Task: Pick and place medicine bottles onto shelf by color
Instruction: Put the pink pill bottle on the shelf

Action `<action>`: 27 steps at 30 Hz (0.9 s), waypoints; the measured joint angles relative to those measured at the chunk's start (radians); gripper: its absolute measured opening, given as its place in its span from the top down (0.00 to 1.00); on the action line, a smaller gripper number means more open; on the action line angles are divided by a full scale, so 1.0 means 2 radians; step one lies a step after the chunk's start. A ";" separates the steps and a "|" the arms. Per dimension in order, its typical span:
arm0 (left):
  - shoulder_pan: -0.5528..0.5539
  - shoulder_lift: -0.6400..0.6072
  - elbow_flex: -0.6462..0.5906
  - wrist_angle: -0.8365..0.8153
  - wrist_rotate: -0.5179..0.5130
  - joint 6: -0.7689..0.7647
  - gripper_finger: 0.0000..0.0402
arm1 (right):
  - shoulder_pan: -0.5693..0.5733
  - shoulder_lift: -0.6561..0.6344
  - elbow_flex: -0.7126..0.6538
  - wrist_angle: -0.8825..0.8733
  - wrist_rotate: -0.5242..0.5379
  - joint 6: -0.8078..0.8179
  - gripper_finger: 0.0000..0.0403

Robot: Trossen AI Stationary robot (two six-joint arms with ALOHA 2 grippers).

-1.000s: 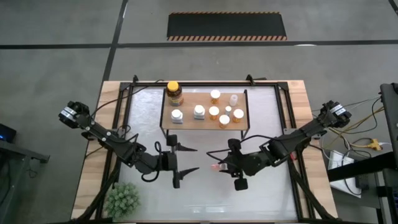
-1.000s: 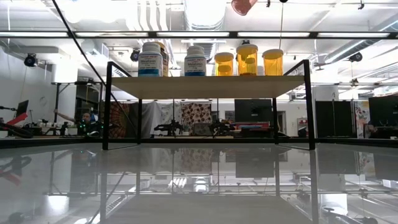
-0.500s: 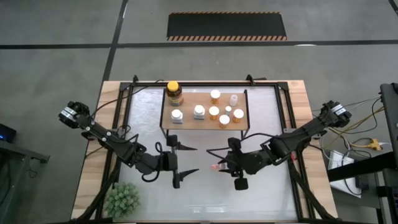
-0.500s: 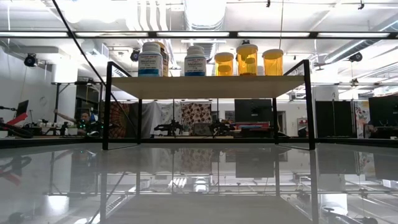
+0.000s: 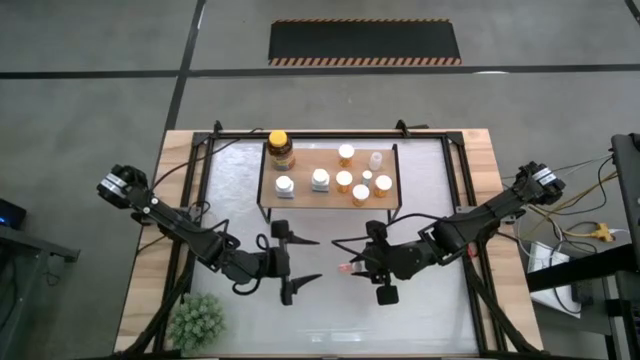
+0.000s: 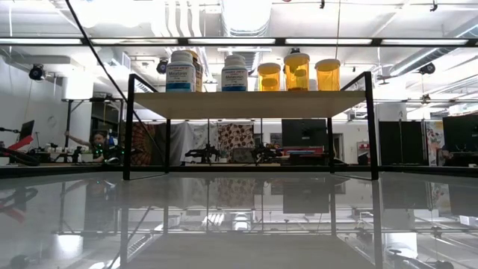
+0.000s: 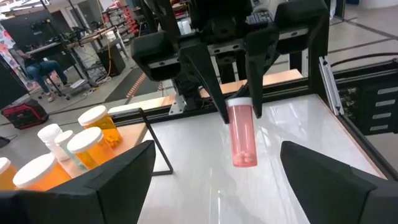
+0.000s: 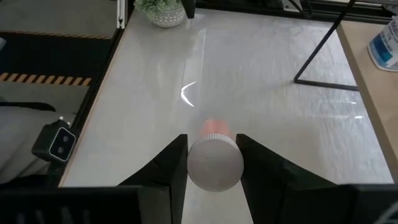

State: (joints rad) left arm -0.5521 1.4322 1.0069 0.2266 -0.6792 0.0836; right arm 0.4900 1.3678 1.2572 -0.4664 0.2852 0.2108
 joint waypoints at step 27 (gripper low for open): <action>0.040 0.091 0.001 0.108 0.059 -0.026 0.18 | -0.023 0.005 0.019 0.044 -0.003 -0.086 0.71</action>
State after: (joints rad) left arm -0.4721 1.6145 1.0094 0.4435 -0.5617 0.0324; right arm 0.4442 1.3777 1.2944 -0.3785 0.2785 0.0383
